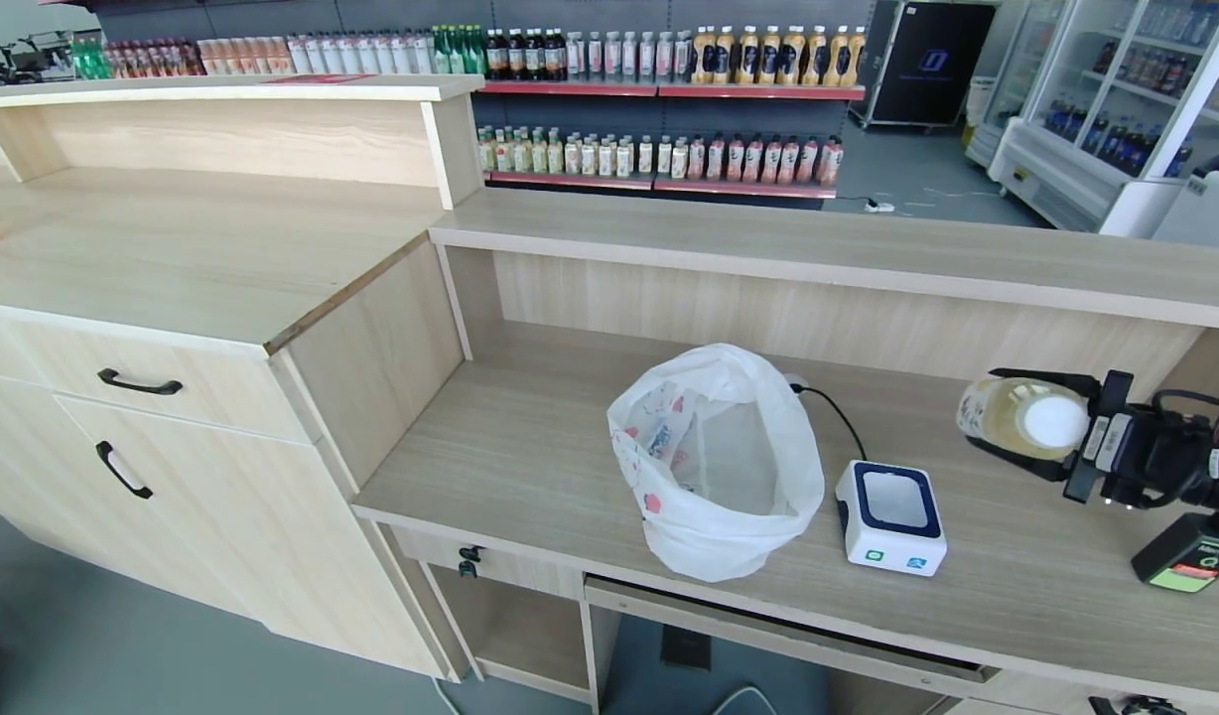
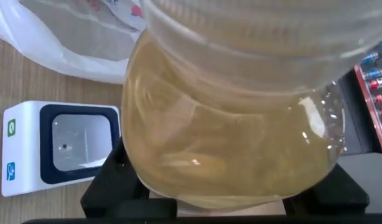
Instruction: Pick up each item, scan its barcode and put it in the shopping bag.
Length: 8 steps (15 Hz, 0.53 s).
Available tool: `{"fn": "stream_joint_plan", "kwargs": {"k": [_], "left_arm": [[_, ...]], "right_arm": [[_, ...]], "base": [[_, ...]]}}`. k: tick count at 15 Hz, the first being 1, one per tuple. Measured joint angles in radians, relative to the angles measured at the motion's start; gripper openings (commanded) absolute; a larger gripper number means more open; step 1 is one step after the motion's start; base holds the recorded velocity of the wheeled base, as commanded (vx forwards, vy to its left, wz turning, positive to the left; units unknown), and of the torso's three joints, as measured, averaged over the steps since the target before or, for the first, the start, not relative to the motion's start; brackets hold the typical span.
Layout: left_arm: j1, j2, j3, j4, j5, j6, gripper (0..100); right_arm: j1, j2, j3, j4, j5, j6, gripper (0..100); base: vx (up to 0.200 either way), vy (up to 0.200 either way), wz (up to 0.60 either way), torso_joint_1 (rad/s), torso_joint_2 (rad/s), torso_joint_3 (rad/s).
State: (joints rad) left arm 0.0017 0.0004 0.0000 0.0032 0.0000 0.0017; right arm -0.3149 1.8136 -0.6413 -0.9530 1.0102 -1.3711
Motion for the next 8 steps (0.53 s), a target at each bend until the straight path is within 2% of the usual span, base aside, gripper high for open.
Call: {"fn": "stream_joint_plan", "kwargs": {"k": [4, 8], "left_arm": [[-0.001, 0.000, 0.000, 0.000, 0.000, 0.000, 100], [0.000, 0.000, 0.000, 0.000, 0.000, 0.000, 100]], "right_arm": [[0.003, 0.088, -0.013, -0.002, 0.004, -0.001, 0], [0.046, 0.146, -0.055, -0.041, 0.008, -0.001, 0]], "base": [[0.000, 0.000, 0.00, 0.000, 0.00, 0.000], [0.000, 0.000, 0.00, 0.000, 0.00, 0.000]]}}
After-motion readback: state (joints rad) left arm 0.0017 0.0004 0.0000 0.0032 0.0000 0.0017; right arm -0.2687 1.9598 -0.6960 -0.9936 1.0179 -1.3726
